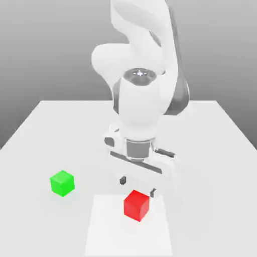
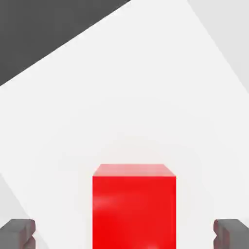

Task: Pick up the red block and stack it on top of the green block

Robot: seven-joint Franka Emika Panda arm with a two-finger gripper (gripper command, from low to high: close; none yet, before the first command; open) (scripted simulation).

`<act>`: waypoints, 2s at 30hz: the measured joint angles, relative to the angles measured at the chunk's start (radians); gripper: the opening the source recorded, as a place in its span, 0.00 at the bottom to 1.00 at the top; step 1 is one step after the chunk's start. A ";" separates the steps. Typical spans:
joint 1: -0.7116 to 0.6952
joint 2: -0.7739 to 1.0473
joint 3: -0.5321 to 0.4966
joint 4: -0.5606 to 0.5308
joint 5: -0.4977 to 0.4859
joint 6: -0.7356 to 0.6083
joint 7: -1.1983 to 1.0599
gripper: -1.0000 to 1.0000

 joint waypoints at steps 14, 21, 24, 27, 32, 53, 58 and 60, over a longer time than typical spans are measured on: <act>0.079 0.191 -0.129 0.018 -0.196 0.159 0.141 0.50; 0.102 0.215 -0.157 0.017 -0.217 0.180 0.155 0.00; 0.078 0.186 -0.126 0.018 -0.189 0.156 0.136 0.00; 0.052 0.141 -0.085 0.018 -0.137 0.119 0.100 0.00; 0.036 0.069 -0.049 0.014 -0.056 0.059 0.043 0.00; -0.169 -0.126 -0.119 -0.074 -0.053 -0.086 0.384 0.00; -0.273 -0.182 -0.166 -0.100 -0.054 -0.112 0.584 0.00; -0.313 -0.206 -0.185 -0.111 -0.045 -0.122 0.658 0.00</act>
